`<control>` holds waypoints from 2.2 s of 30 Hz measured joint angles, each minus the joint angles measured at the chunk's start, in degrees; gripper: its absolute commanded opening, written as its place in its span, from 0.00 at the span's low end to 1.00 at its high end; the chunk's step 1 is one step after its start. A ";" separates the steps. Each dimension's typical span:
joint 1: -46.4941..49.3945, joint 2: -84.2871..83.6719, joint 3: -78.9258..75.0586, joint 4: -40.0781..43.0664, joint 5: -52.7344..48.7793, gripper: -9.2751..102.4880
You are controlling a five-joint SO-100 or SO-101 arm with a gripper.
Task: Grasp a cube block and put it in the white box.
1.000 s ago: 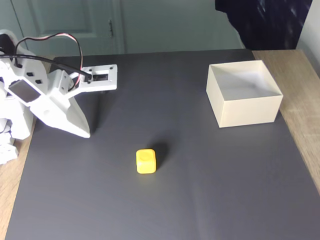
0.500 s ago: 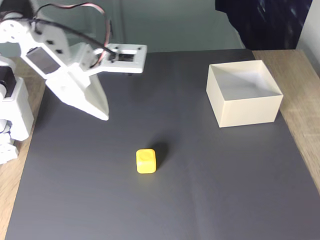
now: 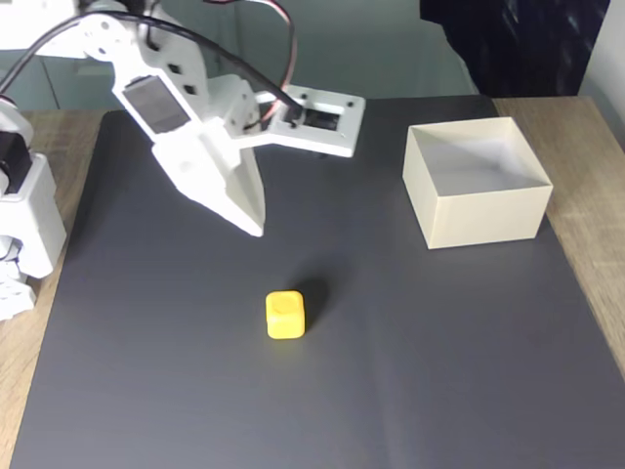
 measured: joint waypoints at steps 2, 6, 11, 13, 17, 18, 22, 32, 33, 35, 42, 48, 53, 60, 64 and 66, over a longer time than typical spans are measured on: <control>0.62 -2.99 -2.37 -0.53 0.35 0.09; 1.41 -8.35 -5.54 -1.93 1.49 0.11; 2.90 -11.34 -5.89 -2.99 2.90 0.17; 3.69 -11.60 -5.89 -3.08 3.69 0.19; 5.45 -11.60 -5.89 -3.08 5.19 0.21; 5.80 -11.60 -5.89 -3.08 5.63 0.21; 7.03 -11.87 -5.89 -2.90 5.89 0.22; 9.76 -15.29 -5.89 -2.99 5.71 0.29; 10.02 -15.29 -5.98 -2.99 5.71 0.29; 10.28 -15.29 -5.98 -2.99 5.80 0.30; 11.95 -17.23 -8.53 -3.52 5.98 0.32; 13.45 -19.95 -10.90 -3.52 5.98 0.34; 14.15 -22.85 -14.77 -0.09 11.51 0.29; 13.54 -26.63 -19.51 1.58 20.83 0.30; 13.27 -27.16 -20.13 2.02 20.74 0.29; 13.27 -27.16 -20.13 2.64 20.04 0.28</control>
